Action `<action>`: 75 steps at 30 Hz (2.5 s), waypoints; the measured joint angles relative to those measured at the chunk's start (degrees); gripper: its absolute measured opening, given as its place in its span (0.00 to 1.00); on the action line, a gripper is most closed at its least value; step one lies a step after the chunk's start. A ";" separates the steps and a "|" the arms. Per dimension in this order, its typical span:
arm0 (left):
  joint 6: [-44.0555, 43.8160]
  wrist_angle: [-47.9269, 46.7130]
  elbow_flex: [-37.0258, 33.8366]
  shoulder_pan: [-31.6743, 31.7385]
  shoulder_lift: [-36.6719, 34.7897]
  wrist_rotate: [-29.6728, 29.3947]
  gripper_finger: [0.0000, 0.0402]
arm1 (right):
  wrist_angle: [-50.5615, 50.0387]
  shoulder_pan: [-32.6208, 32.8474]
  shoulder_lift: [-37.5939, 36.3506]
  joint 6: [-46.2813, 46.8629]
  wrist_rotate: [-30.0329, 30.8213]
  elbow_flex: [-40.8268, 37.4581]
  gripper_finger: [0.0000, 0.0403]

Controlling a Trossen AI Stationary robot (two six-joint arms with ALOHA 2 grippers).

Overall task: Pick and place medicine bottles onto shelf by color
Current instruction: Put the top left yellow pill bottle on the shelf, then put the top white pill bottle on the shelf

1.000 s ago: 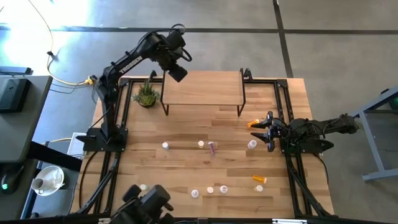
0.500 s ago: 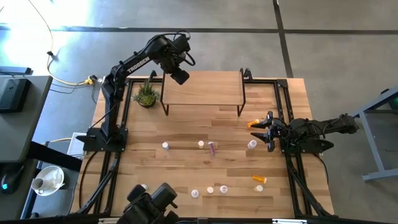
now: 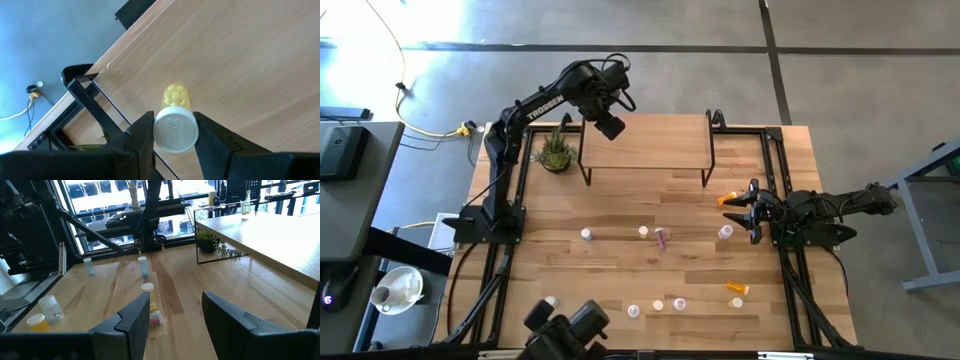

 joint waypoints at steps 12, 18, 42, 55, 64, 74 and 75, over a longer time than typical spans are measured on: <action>0.15 -0.39 0.00 -1.12 0.00 -2.03 0.28 | -0.02 0.00 -0.01 0.00 0.00 0.00 0.43; 0.87 -0.26 -0.02 -1.45 0.00 -2.60 0.28 | 0.00 0.01 -0.02 0.00 0.00 0.00 0.43; 3.28 1.29 -0.02 -1.44 -0.02 0.21 0.41 | 0.00 0.02 0.00 0.00 0.00 0.00 0.43; 5.37 0.14 5.10 -1.40 -0.04 0.27 0.41 | 0.00 0.01 0.00 0.00 0.01 0.00 0.43; 6.23 -2.84 12.03 -1.42 -0.67 1.66 0.41 | -0.01 0.00 -0.02 0.00 0.00 0.00 0.43; 8.86 -2.97 12.81 -3.06 -7.28 4.90 0.40 | -0.01 0.01 0.00 0.00 0.01 0.00 0.43; 8.84 -2.99 12.81 -3.47 -8.06 4.58 0.39 | 0.00 0.00 -0.02 0.00 0.00 0.00 0.43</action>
